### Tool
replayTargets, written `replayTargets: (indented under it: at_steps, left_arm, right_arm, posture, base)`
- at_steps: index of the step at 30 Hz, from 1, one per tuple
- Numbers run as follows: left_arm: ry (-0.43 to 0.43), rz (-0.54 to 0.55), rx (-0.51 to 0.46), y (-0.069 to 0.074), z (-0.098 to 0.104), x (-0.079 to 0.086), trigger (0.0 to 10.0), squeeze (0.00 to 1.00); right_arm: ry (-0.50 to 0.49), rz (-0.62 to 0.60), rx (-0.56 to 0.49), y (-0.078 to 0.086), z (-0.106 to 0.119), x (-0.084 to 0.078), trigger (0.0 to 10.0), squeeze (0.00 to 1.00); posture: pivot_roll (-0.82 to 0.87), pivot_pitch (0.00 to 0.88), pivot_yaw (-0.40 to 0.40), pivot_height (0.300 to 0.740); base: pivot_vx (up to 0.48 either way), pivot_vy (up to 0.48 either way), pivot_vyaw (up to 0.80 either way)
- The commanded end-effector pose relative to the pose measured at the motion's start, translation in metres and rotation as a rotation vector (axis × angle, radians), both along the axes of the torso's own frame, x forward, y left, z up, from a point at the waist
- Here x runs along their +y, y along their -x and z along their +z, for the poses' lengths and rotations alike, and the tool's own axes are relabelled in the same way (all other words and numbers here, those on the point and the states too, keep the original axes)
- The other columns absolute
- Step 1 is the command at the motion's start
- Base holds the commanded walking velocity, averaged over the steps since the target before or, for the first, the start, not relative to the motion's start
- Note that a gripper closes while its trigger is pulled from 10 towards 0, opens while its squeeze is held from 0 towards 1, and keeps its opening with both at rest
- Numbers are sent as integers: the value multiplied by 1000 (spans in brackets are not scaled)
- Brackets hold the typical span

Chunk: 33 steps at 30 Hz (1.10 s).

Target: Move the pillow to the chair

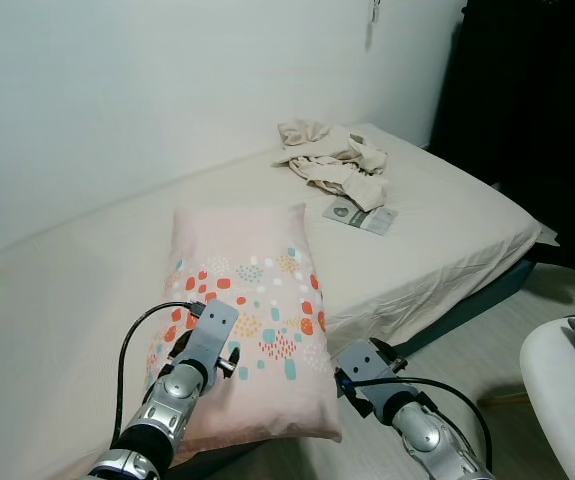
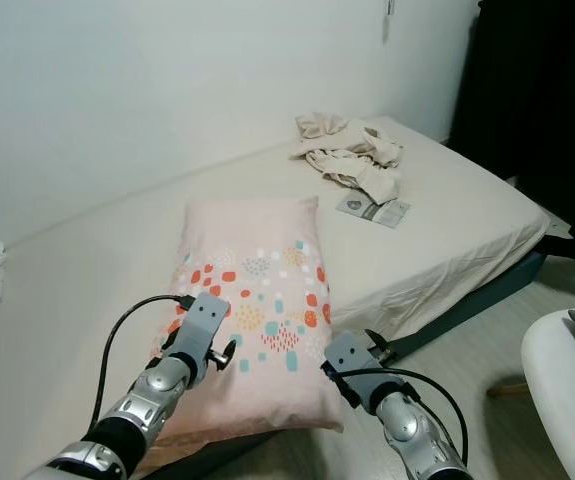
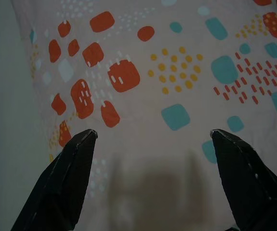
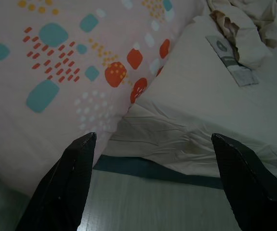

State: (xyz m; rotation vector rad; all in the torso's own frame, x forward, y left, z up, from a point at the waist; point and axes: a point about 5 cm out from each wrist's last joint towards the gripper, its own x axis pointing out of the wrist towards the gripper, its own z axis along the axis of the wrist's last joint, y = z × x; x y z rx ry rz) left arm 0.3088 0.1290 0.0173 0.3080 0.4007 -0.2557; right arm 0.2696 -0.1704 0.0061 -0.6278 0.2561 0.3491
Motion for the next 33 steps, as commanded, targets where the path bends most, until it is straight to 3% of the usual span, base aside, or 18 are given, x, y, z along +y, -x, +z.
replayTargets:
  at_steps: [1, 24, 33]
  left_arm:
    - [-9, 25, 25, 5, -7, 8, 10000, 0]
    - [10, 24, 42, 6, -9, -2, 10000, 0]
    - [4, 8, 40, 4, -8, -4, 10000, 0]
  right_arm:
    - [3, 32, -11, 0, 1, 7, 10000, 0]
    - [-18, -2, 4, 3, 0, -4, 10000, 0]
    - [-9, 4, 7, 2, 0, -1, 10000, 0]
  posture:
    - [-151, 68, 125, 740]
    - [-192, 74, 132, 740]
    - [-189, 63, 147, 740]
  base:
    - [0, 0, 0]
    - [0, 0, 0]
    - [0, 0, 0]
